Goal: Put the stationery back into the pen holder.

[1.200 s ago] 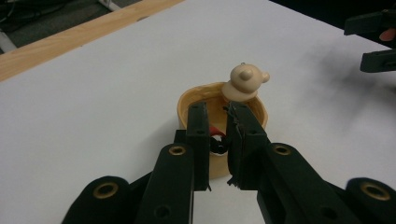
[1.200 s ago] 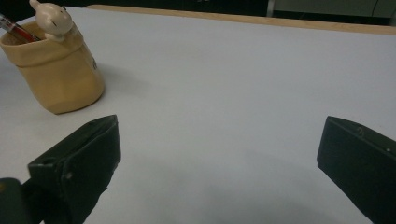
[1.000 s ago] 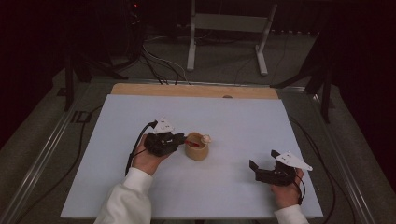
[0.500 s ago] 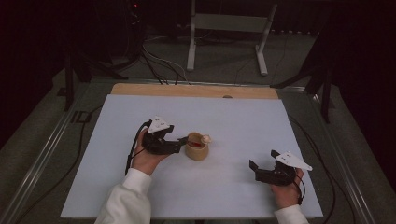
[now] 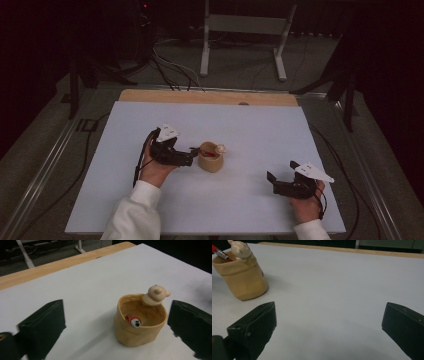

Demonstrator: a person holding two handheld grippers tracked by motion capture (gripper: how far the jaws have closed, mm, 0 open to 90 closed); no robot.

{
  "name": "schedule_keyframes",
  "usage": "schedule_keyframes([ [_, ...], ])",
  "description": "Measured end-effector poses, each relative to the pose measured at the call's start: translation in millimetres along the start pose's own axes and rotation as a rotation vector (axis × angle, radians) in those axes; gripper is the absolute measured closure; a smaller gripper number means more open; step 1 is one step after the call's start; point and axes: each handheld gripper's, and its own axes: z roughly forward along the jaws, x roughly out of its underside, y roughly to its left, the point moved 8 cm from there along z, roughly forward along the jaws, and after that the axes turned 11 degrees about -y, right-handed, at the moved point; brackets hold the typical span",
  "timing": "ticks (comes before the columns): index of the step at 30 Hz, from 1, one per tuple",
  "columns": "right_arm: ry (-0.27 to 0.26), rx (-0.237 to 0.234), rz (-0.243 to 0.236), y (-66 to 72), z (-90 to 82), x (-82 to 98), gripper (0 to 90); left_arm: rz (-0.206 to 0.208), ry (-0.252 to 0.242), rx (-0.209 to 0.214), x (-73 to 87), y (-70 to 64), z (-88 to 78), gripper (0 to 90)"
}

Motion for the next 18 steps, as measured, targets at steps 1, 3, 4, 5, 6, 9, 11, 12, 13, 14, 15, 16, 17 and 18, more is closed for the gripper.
schedule_keyframes([
  [1, 0.001, 0.000, 0.001, 0.0, 0.0, 0.1, 0.0, 0.006, -0.009, -0.006, -1.0, 1.3, -1.3, 1.2],
  [3, 0.001, 0.000, 0.000, 0.0, 0.1, 0.2, 0.0, 0.007, -0.021, -0.010, -2.2, 2.5, -2.7, 0.3],
  [4, 0.001, -0.002, -0.003, 0.0, 0.1, 0.2, 0.1, 0.015, -0.030, -0.018, -3.1, 3.5, -3.8, 0.3],
  [5, 0.002, -0.001, -0.003, 0.0, 0.2, 0.3, 0.1, 0.020, -0.037, -0.023, -4.0, 4.3, -4.9, 0.3],
  [6, 0.002, -0.001, -0.002, 0.0, 0.3, 0.3, 0.1, 0.017, -0.047, -0.026, -5.2, 5.1, -6.2, 0.4],
  [9, 0.003, 0.000, -0.001, -0.1, 0.3, 0.4, 0.1, 0.016, -0.058, -0.030, -6.9, 7.5, -8.9, 0.3],
  [11, 0.003, 0.000, -0.001, 0.0, 0.4, 0.5, 0.1, 0.012, -0.059, -0.027, -7.2, 8.6, -10.7, 0.4],
  [12, 0.003, -0.001, -0.001, 0.1, 0.4, 0.5, 0.1, 0.009, -0.058, -0.025, -7.2, 8.8, -11.6, 0.4],
  [13, 0.003, -0.001, -0.002, 0.1, 0.5, 0.5, 0.1, 0.005, -0.057, -0.024, -7.1, 8.7, -12.5, 0.4],
  [14, 0.004, -0.001, -0.002, 0.1, 0.5, 0.5, 0.1, 0.009, -0.060, -0.024, -7.3, 8.9, -13.8, 0.4],
  [15, 0.003, 0.000, -0.001, 0.1, 0.4, 0.5, 0.1, 0.009, -0.061, -0.023, -7.5, 8.8, -14.4, 0.4],
  [16, 0.003, 0.000, -0.001, 0.0, 0.4, 0.5, 0.1, 0.011, -0.062, -0.021, -7.7, 8.8, -15.1, 0.5],
  [17, 0.003, 0.000, -0.001, -0.1, 0.3, 0.5, 0.1, 0.011, -0.062, -0.020, -7.8, 8.8, -15.8, 0.5],
  [18, 0.003, 0.000, -0.001, -0.1, 0.3, 0.5, 0.1, 0.011, -0.062, -0.020, -7.8, 8.8, -15.8, 0.5],
])
